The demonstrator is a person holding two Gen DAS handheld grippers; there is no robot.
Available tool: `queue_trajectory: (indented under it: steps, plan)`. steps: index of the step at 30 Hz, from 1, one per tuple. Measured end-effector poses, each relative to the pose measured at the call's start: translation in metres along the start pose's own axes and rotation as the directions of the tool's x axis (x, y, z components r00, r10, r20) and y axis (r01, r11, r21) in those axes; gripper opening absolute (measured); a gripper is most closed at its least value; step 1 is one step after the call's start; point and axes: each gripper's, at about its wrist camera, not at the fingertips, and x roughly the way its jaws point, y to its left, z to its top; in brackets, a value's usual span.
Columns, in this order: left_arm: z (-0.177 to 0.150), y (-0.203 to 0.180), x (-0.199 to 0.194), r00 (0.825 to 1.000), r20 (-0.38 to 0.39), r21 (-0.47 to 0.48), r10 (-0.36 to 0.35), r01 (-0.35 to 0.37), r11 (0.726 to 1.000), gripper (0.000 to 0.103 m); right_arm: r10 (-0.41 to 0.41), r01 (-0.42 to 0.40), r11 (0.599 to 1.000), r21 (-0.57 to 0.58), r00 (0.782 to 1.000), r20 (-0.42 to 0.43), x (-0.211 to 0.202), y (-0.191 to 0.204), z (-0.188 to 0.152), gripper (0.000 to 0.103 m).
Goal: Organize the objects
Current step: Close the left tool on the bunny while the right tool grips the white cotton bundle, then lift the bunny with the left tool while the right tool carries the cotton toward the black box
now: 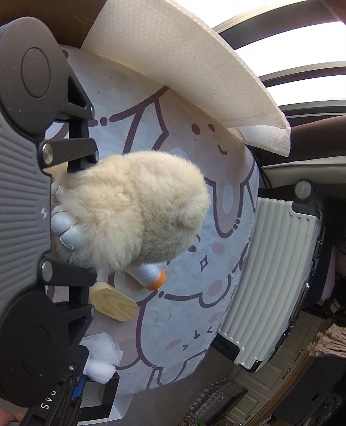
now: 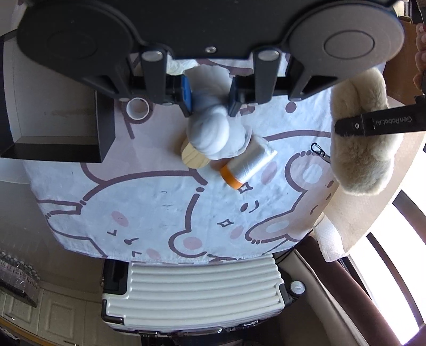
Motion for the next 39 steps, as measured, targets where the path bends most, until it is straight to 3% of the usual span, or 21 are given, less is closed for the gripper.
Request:
queue_trajectory:
  steps: [18, 39]
  plan:
    - [-0.001, -0.029, -0.058, 0.988, 0.157, 0.095, 0.009, -0.024, 0.995, 0.047, -0.046, 0.042, 0.999, 0.022, 0.981, 0.189, -0.069, -0.009, 0.007, 0.029]
    - [-0.008, -0.049, -0.078, 0.973, 0.222, 0.159, 0.06, -0.097, 0.982, 0.048, -0.11, 0.108, 0.994, 0.023, 0.958, 0.266, -0.1, -0.019, 0.005, 0.029]
